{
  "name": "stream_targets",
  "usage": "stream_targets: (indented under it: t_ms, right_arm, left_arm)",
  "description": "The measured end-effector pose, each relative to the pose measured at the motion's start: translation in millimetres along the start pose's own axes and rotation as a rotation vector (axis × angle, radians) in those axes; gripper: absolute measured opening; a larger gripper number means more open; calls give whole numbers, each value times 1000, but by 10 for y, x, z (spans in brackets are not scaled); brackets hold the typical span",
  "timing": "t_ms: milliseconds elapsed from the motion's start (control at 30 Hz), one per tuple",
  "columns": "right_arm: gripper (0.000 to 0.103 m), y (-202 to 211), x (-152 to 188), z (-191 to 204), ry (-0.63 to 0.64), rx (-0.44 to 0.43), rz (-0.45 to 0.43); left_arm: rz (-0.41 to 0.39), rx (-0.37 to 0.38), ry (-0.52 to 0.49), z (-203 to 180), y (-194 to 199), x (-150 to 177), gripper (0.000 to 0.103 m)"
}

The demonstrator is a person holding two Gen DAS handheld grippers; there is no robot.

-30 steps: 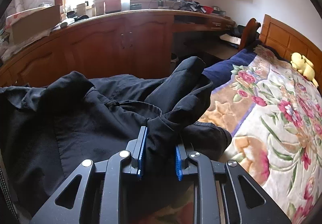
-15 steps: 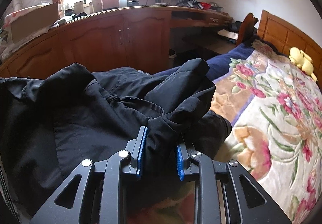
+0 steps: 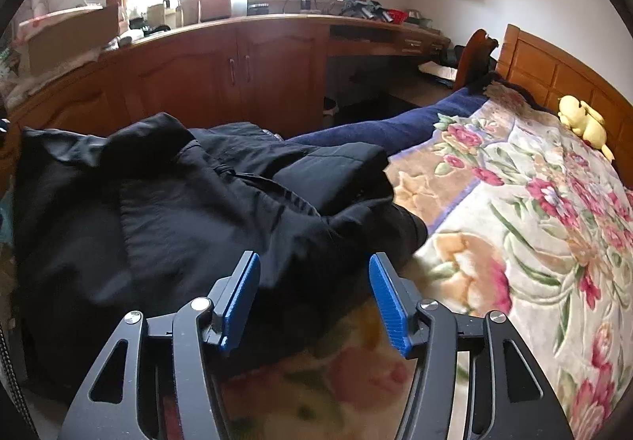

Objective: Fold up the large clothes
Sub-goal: 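Carry the folded trousers with both tools to the clothes pile beside the bed, then open both tools to drop the trousers on the pile and withdraw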

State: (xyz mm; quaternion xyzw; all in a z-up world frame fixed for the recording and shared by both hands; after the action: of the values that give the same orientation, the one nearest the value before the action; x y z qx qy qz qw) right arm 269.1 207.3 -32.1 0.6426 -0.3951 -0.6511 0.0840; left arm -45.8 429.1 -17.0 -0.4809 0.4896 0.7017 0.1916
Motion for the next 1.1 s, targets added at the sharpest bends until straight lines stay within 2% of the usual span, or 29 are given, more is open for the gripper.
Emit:
stream_targets:
  t_ms: [167, 300, 367, 500, 733, 867, 967, 1100]
  right_arm:
    - [64, 350, 181, -13, -10, -23, -23]
    - [66, 653, 329, -53, -4, -30, -46]
    - [67, 795, 407, -74, -9, -33, -57]
    - [69, 952, 509, -102, -23, -47, -74]
    - [74, 1260, 703, -182, -68, -50, -98]
    - [78, 1504, 885, -259, -94, -4, -104]
    - [81, 1713, 1048, -317, -120, 53, -103]
    - [83, 2018, 1289, -403, -168, 147, -113]
  left_arm:
    - [105, 29, -12, -214, -455, 150, 30]
    - [219, -11, 42, -81, -875, 431, 30]
    - [250, -9, 61, -24, -996, 548, 30]
    - [234, 5, 80, -26, -973, 562, 30]
    - [185, 22, 83, -211, -635, 397, 32]
    - [125, -2, 14, -603, -366, 249, 37]
    - [78, 43, -14, -968, -200, 146, 41]
    - [43, 128, -30, -1508, -53, 66, 41]
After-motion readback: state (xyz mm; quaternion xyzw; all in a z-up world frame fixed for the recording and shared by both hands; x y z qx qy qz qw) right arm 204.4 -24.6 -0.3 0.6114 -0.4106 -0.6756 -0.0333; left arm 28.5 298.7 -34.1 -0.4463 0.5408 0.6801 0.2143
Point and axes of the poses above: each gripper's, at about its wrist camera, not at the fingertips, and y roughly against the way its jaws point, z to its left, x to its underside, the point moved 1 cm from there along -y, roughly the way its jaws point, and after that the axes turned 1 degree about y, right-handed, at the moved point
